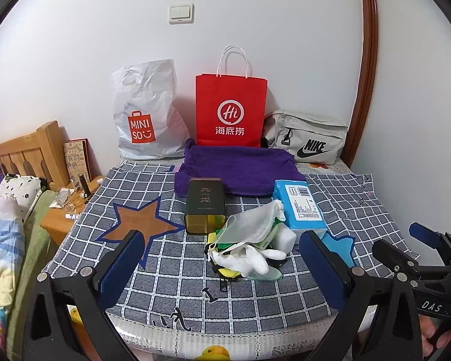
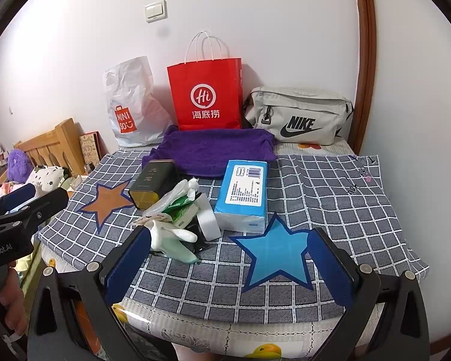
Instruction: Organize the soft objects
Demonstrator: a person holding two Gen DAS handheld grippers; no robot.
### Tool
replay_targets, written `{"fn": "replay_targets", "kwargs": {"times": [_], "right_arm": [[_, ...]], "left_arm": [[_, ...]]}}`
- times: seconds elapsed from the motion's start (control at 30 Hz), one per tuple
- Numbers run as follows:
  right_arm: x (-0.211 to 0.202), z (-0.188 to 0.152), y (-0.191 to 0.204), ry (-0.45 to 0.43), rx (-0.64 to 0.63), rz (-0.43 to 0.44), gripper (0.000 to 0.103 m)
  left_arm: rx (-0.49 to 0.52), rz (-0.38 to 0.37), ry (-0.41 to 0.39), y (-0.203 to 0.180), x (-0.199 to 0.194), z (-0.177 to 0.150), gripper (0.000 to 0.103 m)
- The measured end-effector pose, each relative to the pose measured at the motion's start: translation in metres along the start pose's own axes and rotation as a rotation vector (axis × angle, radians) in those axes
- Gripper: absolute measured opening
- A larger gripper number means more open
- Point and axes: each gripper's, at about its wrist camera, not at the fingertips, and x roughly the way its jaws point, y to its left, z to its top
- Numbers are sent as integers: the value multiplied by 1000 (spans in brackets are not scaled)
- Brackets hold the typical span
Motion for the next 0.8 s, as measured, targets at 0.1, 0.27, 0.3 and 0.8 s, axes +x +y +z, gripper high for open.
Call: {"fn": "replay_targets", "kwargs": {"times": [0.1, 0.27, 0.3, 0.8], "right_arm": [[-1, 1, 0, -2, 1, 0, 102], [-1, 1, 0, -4, 1, 2, 102], [-1, 1, 0, -5, 1, 2, 102], [-2, 0, 1, -11, -2, 6, 102]], "left_arm": [[0, 1, 1, 1, 0, 0, 103], [-1, 1, -1, 2, 0, -1, 103], [0, 1, -1, 1, 0, -1, 103], [-4, 3, -4, 5, -1, -2, 103]]}}
